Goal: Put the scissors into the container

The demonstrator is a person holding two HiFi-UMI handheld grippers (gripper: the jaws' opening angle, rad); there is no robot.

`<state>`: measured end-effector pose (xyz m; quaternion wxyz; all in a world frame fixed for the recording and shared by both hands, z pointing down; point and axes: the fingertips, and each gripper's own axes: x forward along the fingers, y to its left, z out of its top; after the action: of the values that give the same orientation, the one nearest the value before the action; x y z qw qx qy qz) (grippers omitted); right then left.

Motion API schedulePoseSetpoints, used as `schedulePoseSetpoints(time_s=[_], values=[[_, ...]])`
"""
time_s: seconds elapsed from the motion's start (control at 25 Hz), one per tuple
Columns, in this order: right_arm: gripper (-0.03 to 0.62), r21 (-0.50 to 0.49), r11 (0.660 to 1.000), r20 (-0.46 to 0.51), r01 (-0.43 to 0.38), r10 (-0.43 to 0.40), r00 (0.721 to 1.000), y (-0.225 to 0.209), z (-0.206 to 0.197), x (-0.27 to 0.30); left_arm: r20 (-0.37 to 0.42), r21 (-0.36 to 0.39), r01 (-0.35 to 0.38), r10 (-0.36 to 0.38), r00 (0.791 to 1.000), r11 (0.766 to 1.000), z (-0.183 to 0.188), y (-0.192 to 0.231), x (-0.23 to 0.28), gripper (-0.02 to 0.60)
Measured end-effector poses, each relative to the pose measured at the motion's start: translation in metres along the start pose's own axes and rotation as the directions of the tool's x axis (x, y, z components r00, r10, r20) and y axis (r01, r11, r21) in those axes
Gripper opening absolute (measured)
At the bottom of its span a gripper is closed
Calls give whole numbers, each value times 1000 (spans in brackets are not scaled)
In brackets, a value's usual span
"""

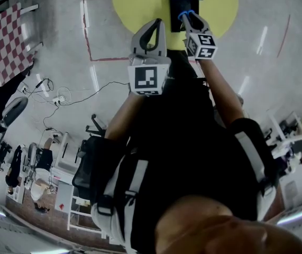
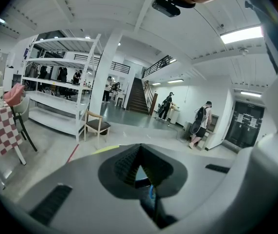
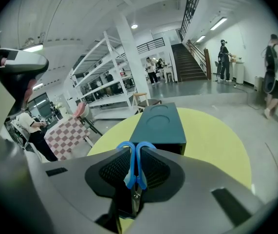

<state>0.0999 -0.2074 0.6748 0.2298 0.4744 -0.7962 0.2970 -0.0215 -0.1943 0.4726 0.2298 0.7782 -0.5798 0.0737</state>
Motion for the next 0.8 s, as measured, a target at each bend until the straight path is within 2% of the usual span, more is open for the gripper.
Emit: schedulePoseSetpoints(time_s=[0.32, 0.8], values=[[68, 9, 1000, -21, 21, -21, 1000, -11, -19, 14, -11, -3, 3, -3, 1000, 1000, -7, 5, 6, -3], [69, 7, 999, -49, 32, -32, 998, -17, -23, 23, -25, -4, 2, -2, 1000, 1000, -9, 3, 8, -3]])
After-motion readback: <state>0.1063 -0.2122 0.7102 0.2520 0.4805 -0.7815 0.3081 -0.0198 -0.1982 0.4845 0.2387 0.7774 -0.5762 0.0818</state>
